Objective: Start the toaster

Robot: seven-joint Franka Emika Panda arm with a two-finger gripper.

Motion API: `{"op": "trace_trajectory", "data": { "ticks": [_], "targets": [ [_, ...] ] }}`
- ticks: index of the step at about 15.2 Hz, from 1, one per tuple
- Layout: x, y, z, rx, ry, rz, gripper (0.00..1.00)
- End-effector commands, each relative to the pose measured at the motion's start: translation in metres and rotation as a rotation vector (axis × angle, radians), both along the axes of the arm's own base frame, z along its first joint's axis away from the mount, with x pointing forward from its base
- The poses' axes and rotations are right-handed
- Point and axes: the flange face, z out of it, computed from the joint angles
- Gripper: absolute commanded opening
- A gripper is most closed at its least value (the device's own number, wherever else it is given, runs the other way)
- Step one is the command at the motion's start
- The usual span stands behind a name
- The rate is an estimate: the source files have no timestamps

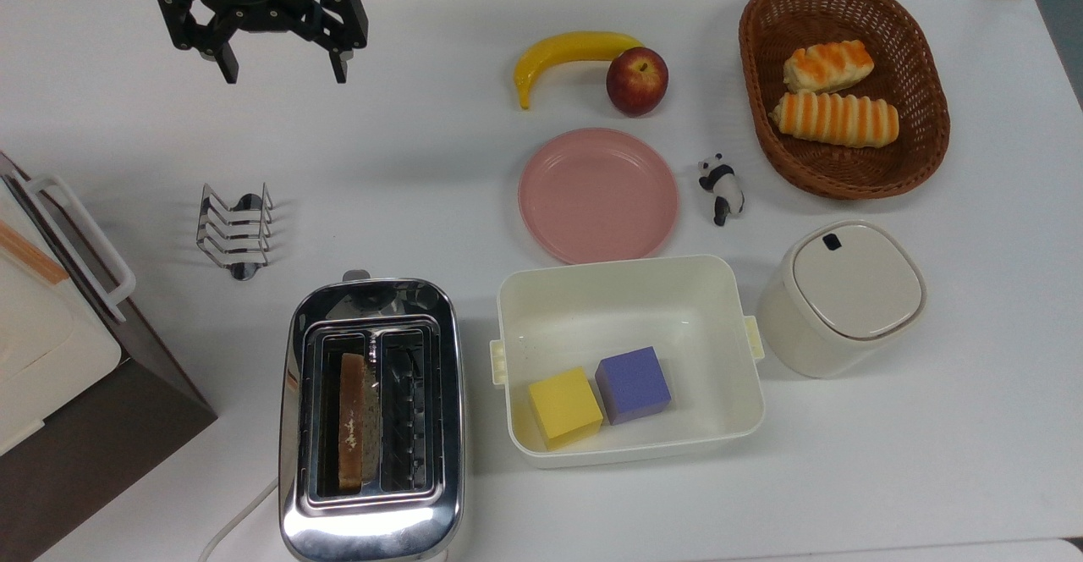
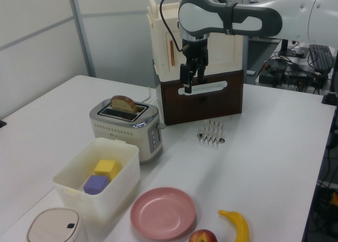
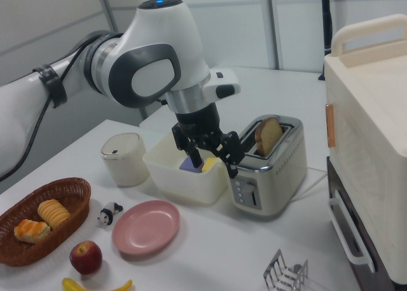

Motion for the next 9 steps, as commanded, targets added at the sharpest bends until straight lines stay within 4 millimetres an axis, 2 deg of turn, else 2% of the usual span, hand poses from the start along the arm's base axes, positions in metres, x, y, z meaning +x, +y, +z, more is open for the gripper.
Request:
{"op": "trace_trajectory", "data": {
  "ticks": [1,9],
  "targets": [
    [-0.0112,-0.0043,0.0053,-0.004,0.012,-0.007,1.00],
    [-0.0114,-0.0037,0.0043,-0.013,0.019,-0.008,1.00]
  ]
}}
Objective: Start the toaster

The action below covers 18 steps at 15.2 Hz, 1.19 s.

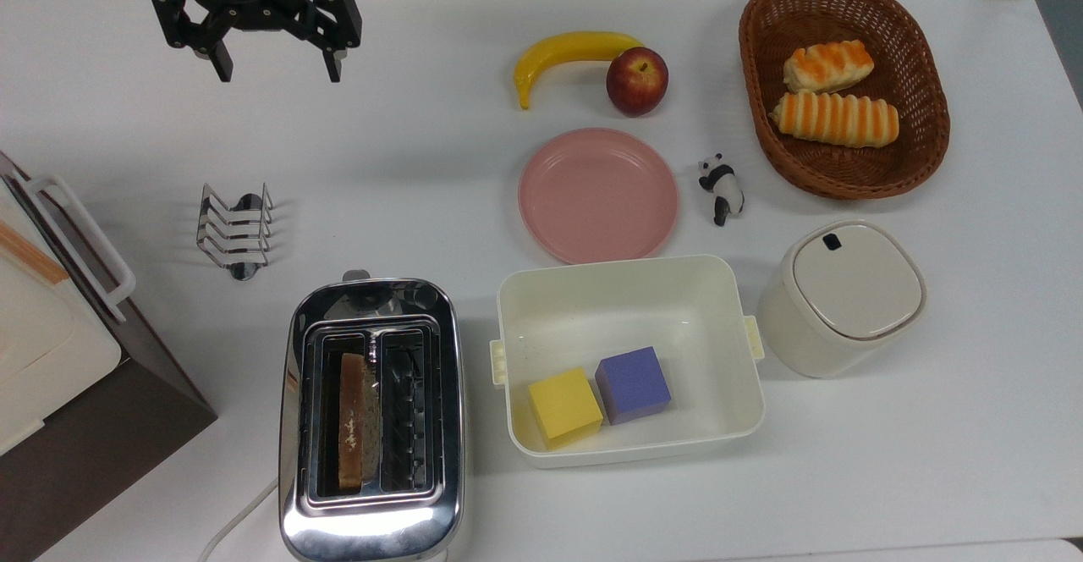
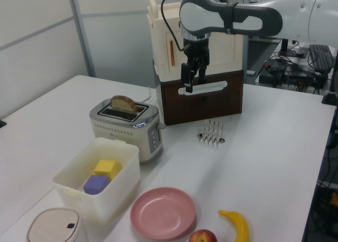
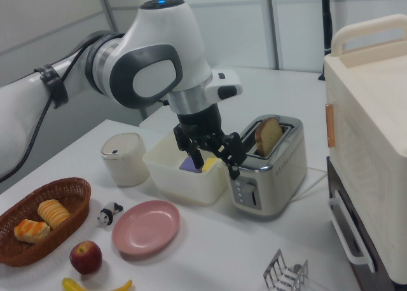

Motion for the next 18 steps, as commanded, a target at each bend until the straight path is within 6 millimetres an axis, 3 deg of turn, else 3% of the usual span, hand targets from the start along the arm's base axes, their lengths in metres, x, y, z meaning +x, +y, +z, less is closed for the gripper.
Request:
{"op": "trace_trajectory", "data": {
  "ticks": [1,9,11,12,13,15,17,18],
  "targets": [
    [-0.011,0.001,0.004,-0.012,0.018,-0.002,1.00],
    [-0.013,-0.003,0.004,-0.009,0.025,-0.013,1.00],
    [-0.014,-0.005,0.005,-0.007,0.025,-0.016,0.93],
    [-0.015,-0.011,0.005,-0.007,0.023,-0.025,0.87],
    [-0.015,-0.012,0.005,-0.001,0.023,-0.029,0.69],
    [-0.018,-0.012,0.004,0.004,0.041,-0.029,0.50],
    [-0.020,-0.012,0.001,0.005,0.066,-0.020,0.22],
    [-0.019,-0.013,0.000,0.003,0.068,-0.025,0.14]
  ]
}}
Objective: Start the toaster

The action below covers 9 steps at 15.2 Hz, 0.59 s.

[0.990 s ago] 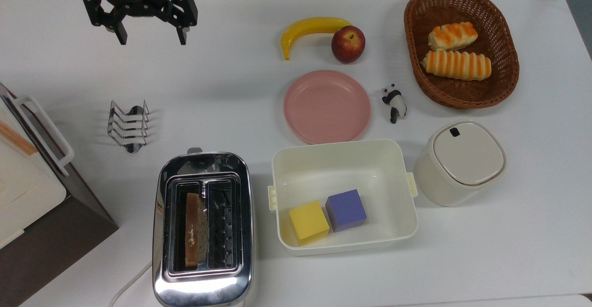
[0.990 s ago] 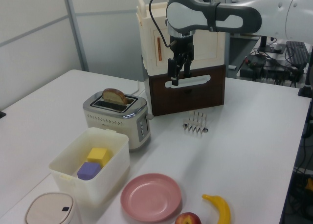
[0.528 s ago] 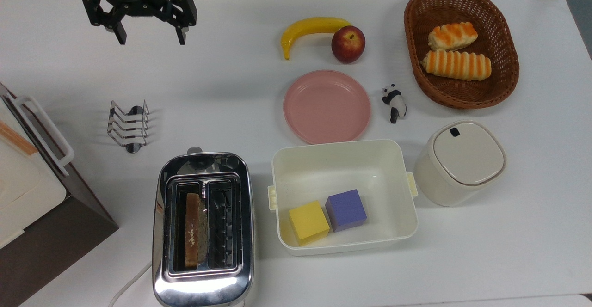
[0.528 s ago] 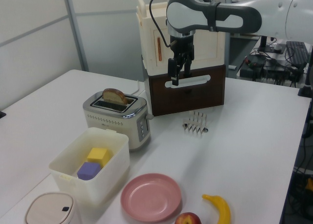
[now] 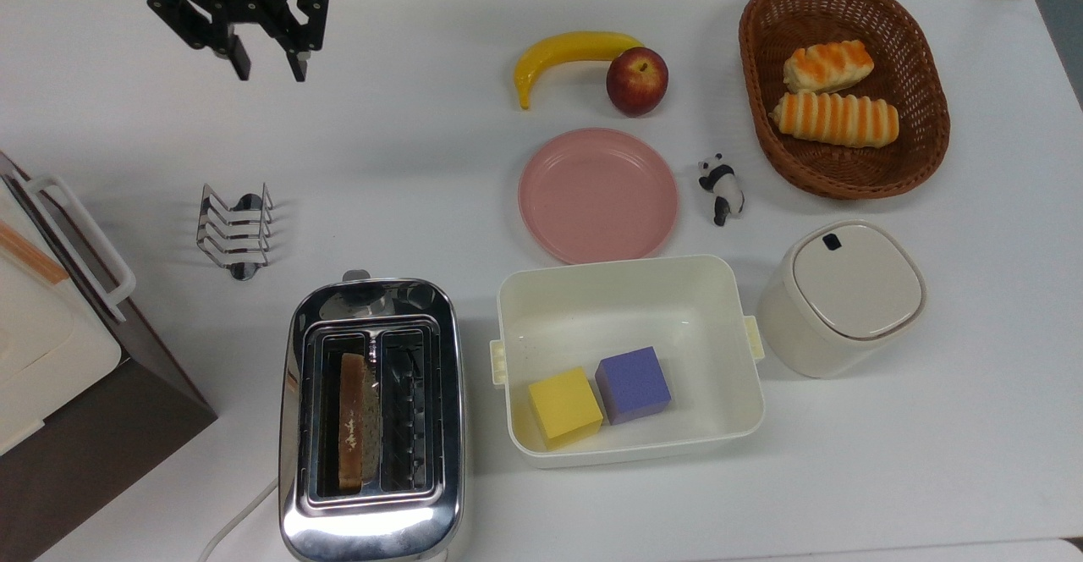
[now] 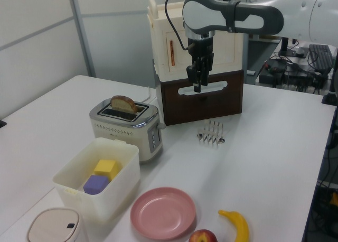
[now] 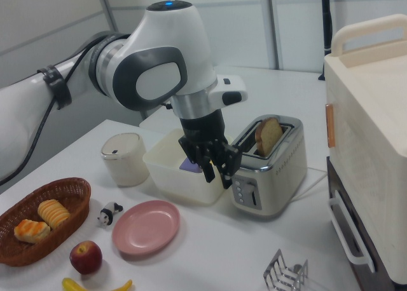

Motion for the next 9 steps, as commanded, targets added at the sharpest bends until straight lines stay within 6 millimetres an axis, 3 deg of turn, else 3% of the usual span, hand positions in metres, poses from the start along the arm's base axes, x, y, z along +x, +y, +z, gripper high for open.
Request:
{"op": "trace_trajectory", "data": {
  "ticks": [1,3,9],
  "targets": [
    [-0.011,0.001,0.003,-0.007,0.027,0.004,0.08],
    [-0.009,-0.001,-0.007,-0.003,0.036,0.004,0.00],
    [0.018,-0.006,-0.041,-0.010,-0.014,-0.018,0.00]
  ]
}}
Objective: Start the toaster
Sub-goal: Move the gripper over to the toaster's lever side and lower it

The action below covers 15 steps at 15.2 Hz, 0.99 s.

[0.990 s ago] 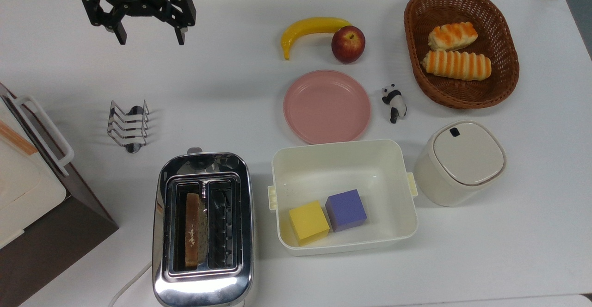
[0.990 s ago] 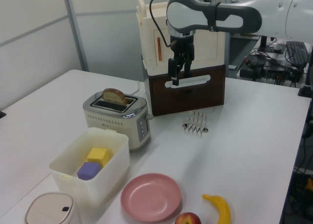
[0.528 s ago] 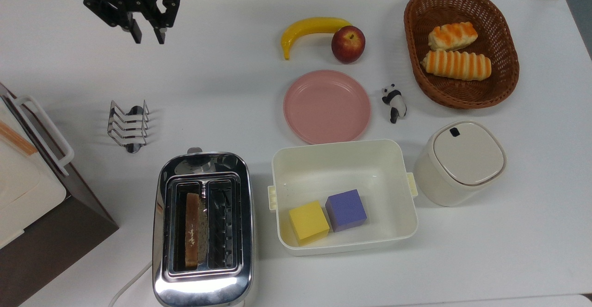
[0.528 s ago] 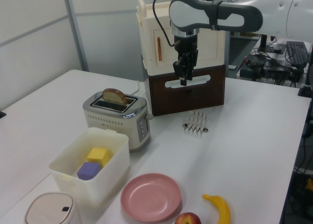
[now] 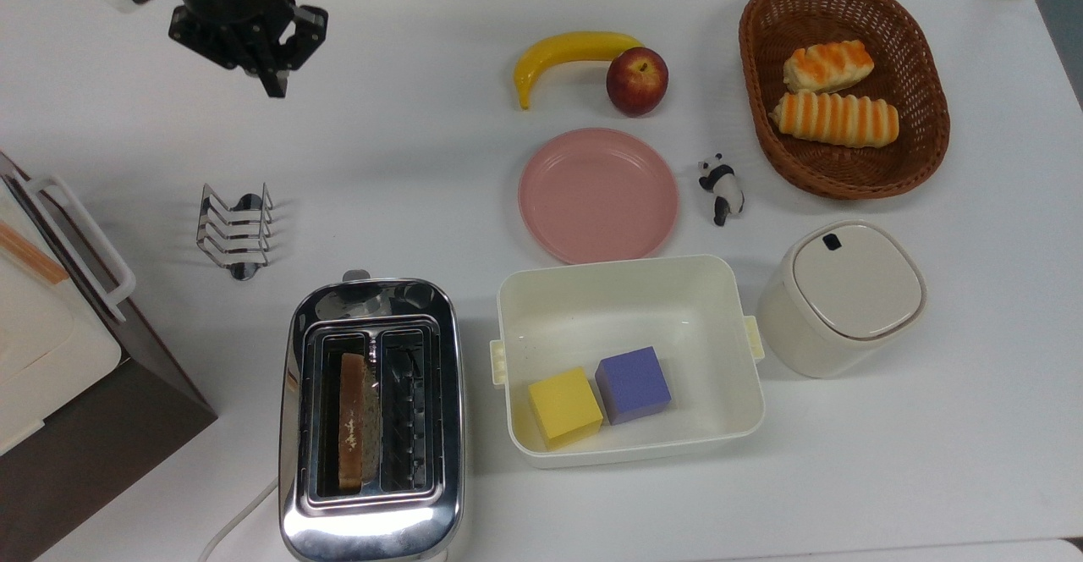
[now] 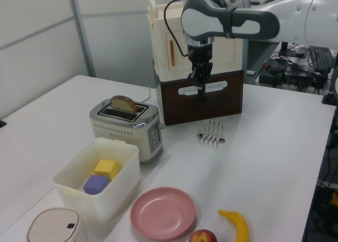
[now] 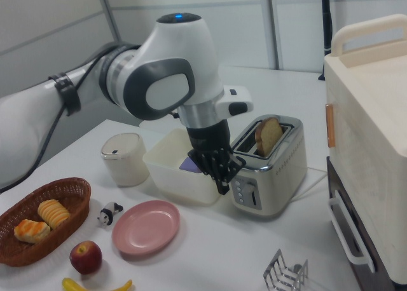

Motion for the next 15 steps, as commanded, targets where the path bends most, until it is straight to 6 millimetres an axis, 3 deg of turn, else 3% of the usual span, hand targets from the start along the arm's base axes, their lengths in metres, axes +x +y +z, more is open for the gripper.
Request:
{"op": "trace_trajectory", "data": {
  "ticks": [1,15],
  "targets": [
    [0.015,-0.001,-0.019,0.005,-0.055,-0.015,0.00],
    [0.063,0.015,-0.094,0.067,-0.201,-0.031,0.00]
  ]
}}
